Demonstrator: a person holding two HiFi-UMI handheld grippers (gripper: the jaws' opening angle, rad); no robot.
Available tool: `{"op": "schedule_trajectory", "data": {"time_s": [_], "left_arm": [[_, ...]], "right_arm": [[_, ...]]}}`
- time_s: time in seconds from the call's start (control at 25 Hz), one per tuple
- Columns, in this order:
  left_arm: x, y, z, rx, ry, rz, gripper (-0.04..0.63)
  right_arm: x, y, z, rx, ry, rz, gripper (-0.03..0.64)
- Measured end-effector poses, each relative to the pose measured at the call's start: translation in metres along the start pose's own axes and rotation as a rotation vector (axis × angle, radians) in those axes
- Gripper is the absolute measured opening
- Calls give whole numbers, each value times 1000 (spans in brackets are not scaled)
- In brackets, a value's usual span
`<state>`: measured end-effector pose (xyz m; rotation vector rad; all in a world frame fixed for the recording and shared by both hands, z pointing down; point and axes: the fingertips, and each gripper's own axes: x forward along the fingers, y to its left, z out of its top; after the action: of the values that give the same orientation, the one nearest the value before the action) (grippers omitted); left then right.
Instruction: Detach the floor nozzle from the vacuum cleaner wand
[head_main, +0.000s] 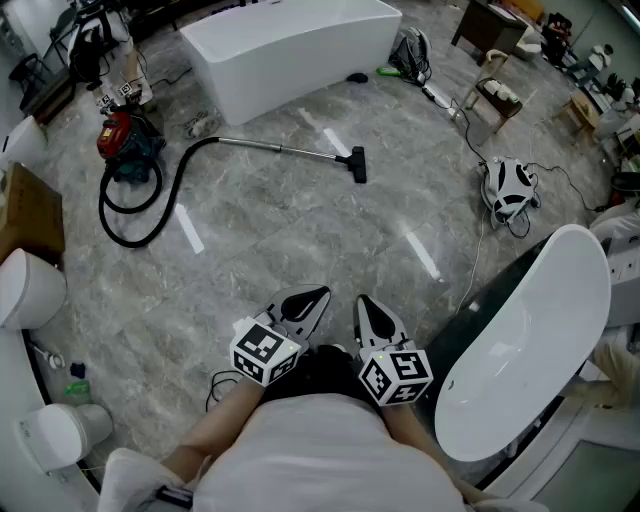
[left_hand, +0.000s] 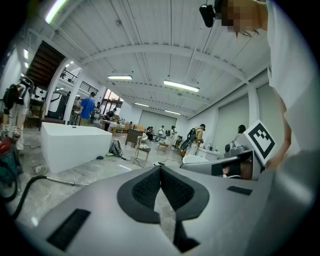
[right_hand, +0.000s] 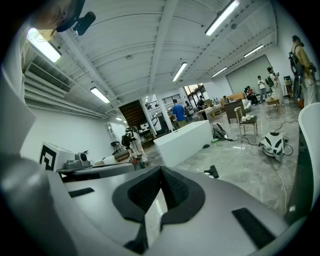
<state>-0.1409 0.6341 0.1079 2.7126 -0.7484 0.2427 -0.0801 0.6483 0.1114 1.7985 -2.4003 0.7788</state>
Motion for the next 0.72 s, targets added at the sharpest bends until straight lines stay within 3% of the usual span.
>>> {"op": "schedule_trajectory", "data": {"time_s": [0.48, 0.72], "left_arm": [[-19, 13, -8, -3, 0, -10, 11], [-33, 25, -12, 2, -6, -30, 11]], "right_arm": [[10, 10, -3, 3, -20, -28, 15], [16, 23, -12, 62, -51, -39, 17]]}}
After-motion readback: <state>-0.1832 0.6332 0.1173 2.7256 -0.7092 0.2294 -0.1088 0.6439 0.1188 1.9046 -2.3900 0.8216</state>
